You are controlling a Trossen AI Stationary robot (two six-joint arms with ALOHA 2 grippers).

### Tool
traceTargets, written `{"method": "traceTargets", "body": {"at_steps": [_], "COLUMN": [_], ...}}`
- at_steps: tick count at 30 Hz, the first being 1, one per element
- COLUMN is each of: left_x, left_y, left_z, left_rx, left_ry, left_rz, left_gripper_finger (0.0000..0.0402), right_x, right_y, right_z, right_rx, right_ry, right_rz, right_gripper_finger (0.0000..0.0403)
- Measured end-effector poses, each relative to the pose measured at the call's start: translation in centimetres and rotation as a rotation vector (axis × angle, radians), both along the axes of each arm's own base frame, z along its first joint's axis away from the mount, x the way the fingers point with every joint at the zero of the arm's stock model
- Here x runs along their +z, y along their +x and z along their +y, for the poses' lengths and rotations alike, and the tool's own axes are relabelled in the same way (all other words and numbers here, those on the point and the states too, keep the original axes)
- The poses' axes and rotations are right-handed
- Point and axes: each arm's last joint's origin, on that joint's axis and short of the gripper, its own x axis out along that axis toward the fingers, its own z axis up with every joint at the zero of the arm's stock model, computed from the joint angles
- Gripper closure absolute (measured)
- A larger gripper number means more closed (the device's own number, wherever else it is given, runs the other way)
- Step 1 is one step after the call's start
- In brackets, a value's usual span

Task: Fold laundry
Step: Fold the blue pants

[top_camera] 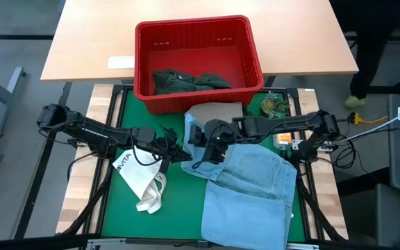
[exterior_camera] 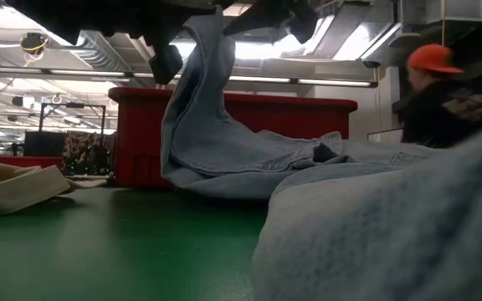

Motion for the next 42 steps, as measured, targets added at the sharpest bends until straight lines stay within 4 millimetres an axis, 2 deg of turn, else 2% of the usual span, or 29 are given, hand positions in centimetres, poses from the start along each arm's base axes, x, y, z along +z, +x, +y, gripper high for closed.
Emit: {"method": "traceTargets", "body": {"at_steps": [12, 15, 20, 22, 26, 29, 34, 38, 42], "left_x": [0.0, 0.0, 0.1, 0.1, 0.1, 0.1, 0.2, 0.5, 0.8], "left_y": [0.0, 0.0, 0.0, 0.0, 0.1, 0.0, 0.0, -0.2, -0.2], "left_z": [0.0, 0.0, 0.1, 0.2, 0.3, 0.2, 0.0, 0.0, 0.2], "left_rx": [-0.001, -0.002, 0.038, 0.076, 0.1, 0.082, 0.005, -0.03, -0.019], "left_ry": [0.0, 0.001, 0.015, 0.02, 0.023, 0.021, 0.048, 0.101, 0.114], "left_rz": [0.0, -0.001, -0.008, -0.014, -0.013, -0.01, -0.023, -0.052, -0.074], "left_gripper_finger": [0.0401, 0.0401, 0.0384, 0.0372, 0.0346, 0.0326, 0.0302, 0.0299, 0.0299], "right_x": [-1.4, -1.6, -1.1, -0.8, -0.5, -0.4, 0.1, 1.1, 2.2], "right_y": [0.8, 0.8, 0.5, 0.3, -0.2, -0.7, -2.2, -4.5, -7.1], "right_z": [0.1, 0.2, 0.3, 0.2, 0.4, 1.1, 3.1, 5.4, 7.2], "right_rx": [0.027, 0.023, -0.001, -0.017, -0.045, -0.07, -0.099, -0.15, -0.238], "right_ry": [-0.119, -0.128, -0.12, -0.117, -0.092, -0.056, -0.036, -0.041, 0.085], "right_rz": [0.04, 0.048, 0.033, 0.027, 0.044, 0.059, 0.097, 0.11, 0.124], "right_gripper_finger": [0.025, 0.0284, 0.0383, 0.0391, 0.0377, 0.0393, 0.0387, 0.0394, 0.0395]}}
